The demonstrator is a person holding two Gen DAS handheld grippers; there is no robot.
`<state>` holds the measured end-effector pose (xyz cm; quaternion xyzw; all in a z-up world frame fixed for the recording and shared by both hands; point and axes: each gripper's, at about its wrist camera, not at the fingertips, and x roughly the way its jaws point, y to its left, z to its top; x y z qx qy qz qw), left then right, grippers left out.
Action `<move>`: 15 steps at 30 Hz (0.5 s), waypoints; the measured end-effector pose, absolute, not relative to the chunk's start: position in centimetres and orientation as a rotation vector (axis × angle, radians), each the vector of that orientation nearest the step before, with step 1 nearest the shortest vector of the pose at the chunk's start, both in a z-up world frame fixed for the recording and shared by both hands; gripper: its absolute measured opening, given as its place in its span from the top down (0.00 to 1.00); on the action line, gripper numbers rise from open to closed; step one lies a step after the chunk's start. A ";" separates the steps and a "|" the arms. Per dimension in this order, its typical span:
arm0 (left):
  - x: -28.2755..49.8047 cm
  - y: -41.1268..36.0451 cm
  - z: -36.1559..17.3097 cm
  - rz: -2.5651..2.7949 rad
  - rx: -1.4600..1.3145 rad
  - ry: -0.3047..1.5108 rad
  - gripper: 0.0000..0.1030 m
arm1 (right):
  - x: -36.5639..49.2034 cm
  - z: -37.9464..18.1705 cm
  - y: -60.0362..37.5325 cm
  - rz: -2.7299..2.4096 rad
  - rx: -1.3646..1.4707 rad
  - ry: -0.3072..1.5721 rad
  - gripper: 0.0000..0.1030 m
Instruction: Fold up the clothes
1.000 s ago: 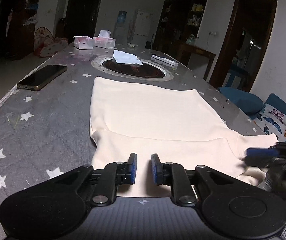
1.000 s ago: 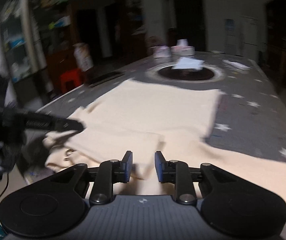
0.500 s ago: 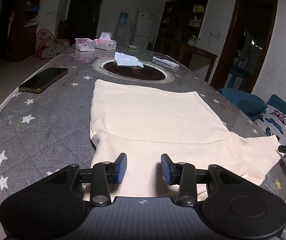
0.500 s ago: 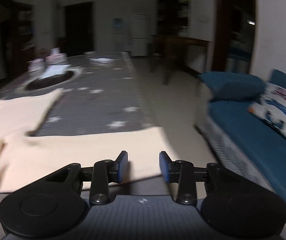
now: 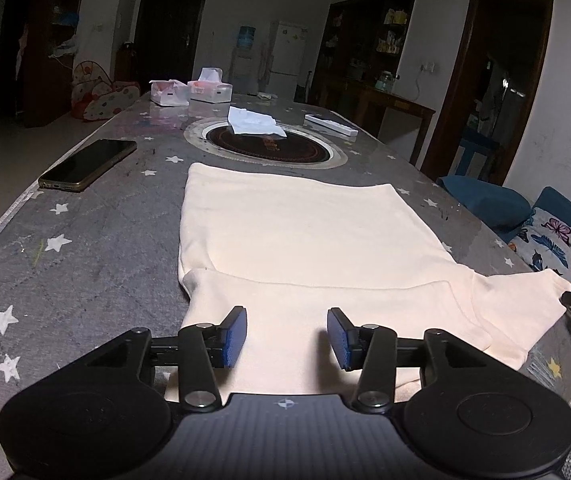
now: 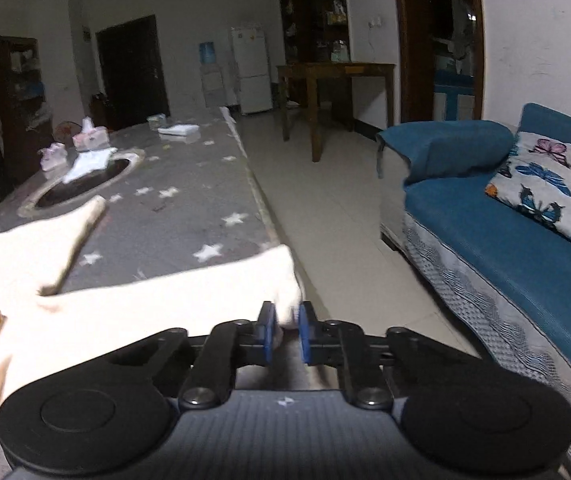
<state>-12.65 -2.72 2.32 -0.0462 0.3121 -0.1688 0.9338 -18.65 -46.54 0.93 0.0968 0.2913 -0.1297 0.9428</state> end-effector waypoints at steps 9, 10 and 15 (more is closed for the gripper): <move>-13.2 -2.1 2.8 -0.345 -0.112 0.610 0.47 | -16.3 6.6 -41.5 0.075 0.241 0.492 0.92; -13.3 -2.0 2.9 -0.345 -0.116 0.606 0.46 | -15.8 7.3 -40.6 0.123 0.240 0.484 0.92; -13.9 -1.3 3.1 -0.343 -0.131 0.584 0.45 | -13.0 9.9 -35.1 0.350 0.215 0.467 0.92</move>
